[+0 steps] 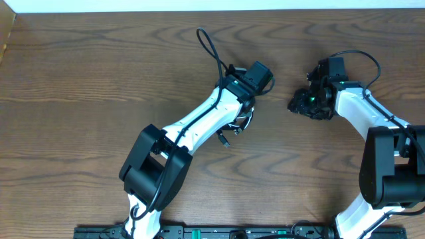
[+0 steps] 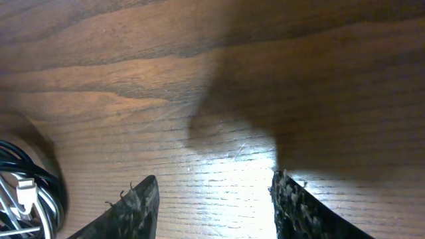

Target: Untangle cables

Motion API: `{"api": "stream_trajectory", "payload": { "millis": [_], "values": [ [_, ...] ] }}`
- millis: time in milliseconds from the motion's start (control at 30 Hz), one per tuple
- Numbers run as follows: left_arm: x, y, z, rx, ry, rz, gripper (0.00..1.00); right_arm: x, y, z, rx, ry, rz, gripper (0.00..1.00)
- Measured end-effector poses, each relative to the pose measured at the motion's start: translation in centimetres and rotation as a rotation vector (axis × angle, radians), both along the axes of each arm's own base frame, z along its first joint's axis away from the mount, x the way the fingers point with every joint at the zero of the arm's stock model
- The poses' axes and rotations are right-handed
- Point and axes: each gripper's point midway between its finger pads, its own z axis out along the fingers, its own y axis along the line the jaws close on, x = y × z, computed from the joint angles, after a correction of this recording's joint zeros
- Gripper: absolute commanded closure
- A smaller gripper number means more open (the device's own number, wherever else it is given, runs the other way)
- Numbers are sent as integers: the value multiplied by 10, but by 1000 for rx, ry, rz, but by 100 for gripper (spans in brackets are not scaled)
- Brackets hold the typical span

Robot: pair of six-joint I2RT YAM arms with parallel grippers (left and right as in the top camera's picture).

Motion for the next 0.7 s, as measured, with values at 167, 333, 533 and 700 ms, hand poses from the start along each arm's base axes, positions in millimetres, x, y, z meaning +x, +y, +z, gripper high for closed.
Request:
{"api": "stream_trajectory", "payload": {
  "millis": [167, 333, 533, 700],
  "values": [
    [3, 17, -5, 27, 14, 26, 61, 0, 0, 0, 1, 0, 0, 50],
    [8, 28, -7, -14, 46, 59, 55, 0, 0, 0, 2, 0, 1, 50],
    [4, 23, -10, -46, 74, 52, 32, 0, 2, 0, 2, -1, 5, 50],
    [-10, 13, -14, -104, 156, 30, 31, 0, 7, 0, 2, -6, 18, 49]
  ]
}}
